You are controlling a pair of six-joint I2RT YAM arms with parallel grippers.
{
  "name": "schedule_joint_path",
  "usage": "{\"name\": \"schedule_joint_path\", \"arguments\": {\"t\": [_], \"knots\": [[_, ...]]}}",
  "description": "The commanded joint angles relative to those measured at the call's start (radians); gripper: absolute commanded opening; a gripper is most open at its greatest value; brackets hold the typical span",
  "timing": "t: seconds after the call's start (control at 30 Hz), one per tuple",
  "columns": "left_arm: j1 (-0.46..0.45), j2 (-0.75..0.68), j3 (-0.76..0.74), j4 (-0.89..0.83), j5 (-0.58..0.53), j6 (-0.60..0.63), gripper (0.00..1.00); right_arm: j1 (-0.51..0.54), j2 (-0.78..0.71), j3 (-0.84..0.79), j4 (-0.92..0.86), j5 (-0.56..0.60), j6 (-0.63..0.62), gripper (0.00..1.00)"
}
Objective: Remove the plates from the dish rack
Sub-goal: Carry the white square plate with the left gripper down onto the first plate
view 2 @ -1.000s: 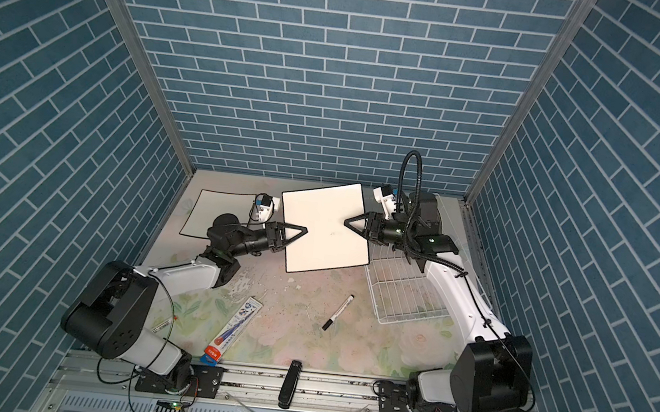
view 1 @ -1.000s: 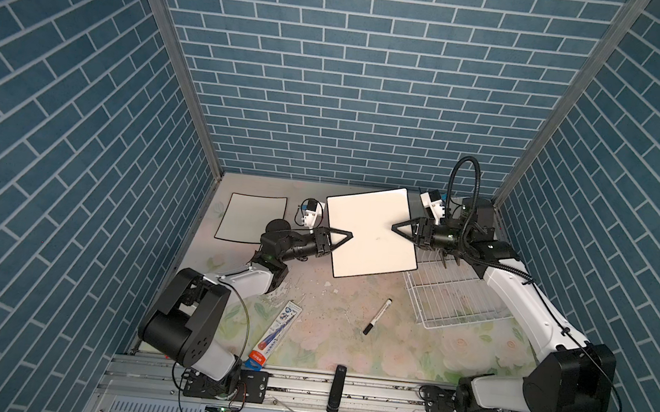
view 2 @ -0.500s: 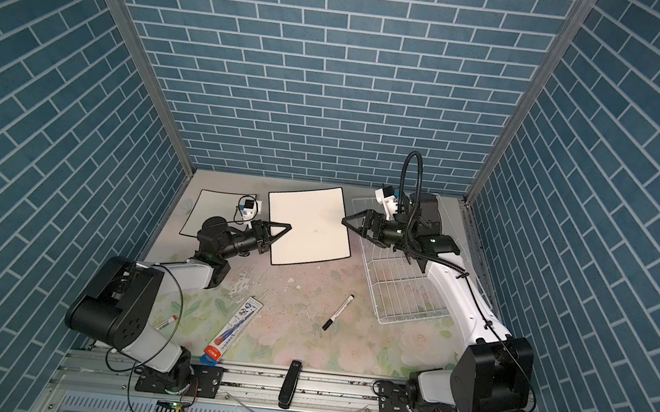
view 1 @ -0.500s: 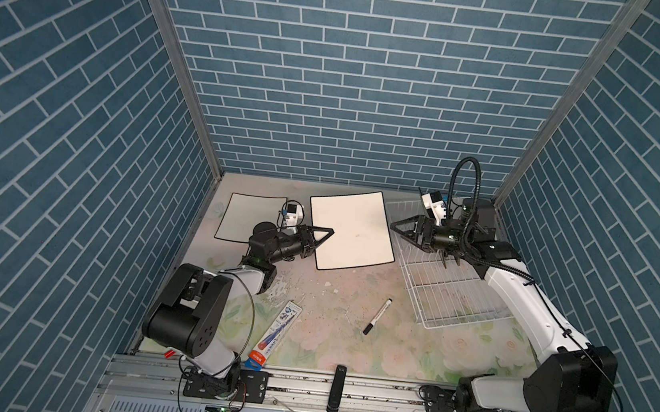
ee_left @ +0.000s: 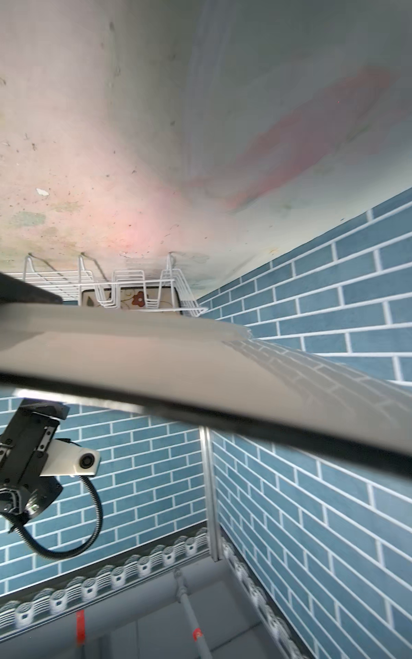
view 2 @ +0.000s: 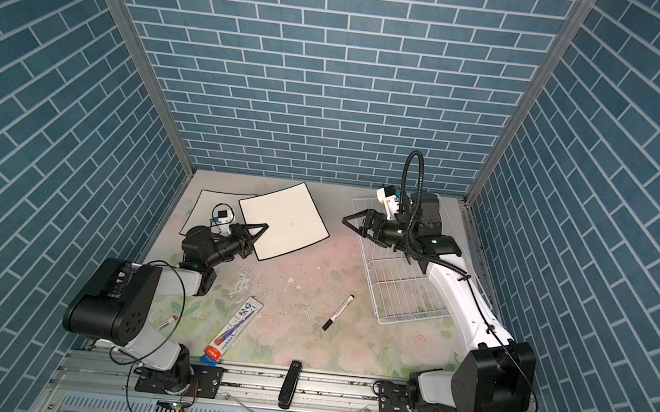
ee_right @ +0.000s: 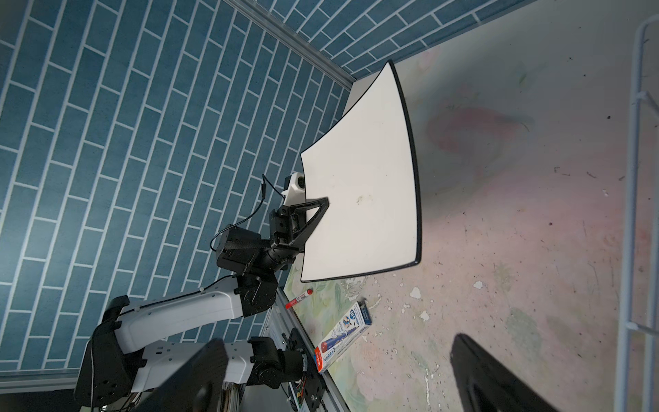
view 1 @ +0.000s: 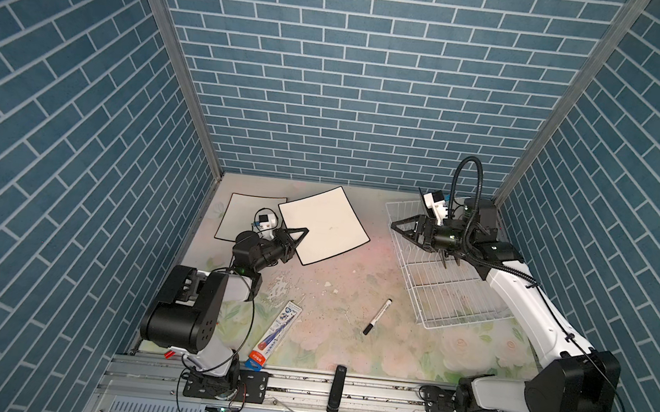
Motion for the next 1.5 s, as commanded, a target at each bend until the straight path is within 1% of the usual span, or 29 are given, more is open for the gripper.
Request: {"name": "schedule_joint_path", "arguments": {"t": [0.0,0.2,0.43,0.63,0.93,1.03,1.13,1.27,1.47], "knots": [[0.042,-0.064,-0.018,0.187,-0.094,-0.03,0.0,-0.003,-0.022,0.056,-0.018,0.012,-0.034,0.99],[0.052,-0.108,-0.046,0.161,-0.185,-0.007,0.0,-0.003,-0.024,0.059,-0.012,0.016,-0.03,0.99],[0.079,-0.176,-0.156,0.18,-0.391,0.012,0.0,-0.002,-0.02,0.059,-0.012,0.015,-0.031,0.99],[0.087,-0.226,-0.195,0.178,-0.489,0.024,0.0,-0.004,-0.015,0.065,-0.012,0.01,-0.033,0.99],[0.096,-0.335,-0.21,0.025,-0.625,0.052,0.0,-0.003,-0.018,0.064,-0.011,0.007,-0.036,0.99],[0.097,-0.354,-0.211,-0.001,-0.669,0.056,0.0,-0.003,-0.016,0.065,-0.009,0.013,-0.036,0.99],[0.105,-0.361,-0.208,-0.016,-0.695,0.06,0.0,-0.002,-0.01,0.066,-0.008,0.016,-0.036,0.99],[0.125,-0.349,-0.195,-0.02,-0.695,0.068,0.0,-0.003,0.006,0.075,-0.006,0.015,-0.036,0.99],[0.158,-0.264,-0.165,0.05,-0.674,0.057,0.0,-0.002,0.033,0.085,0.0,0.015,-0.034,0.99]]}}
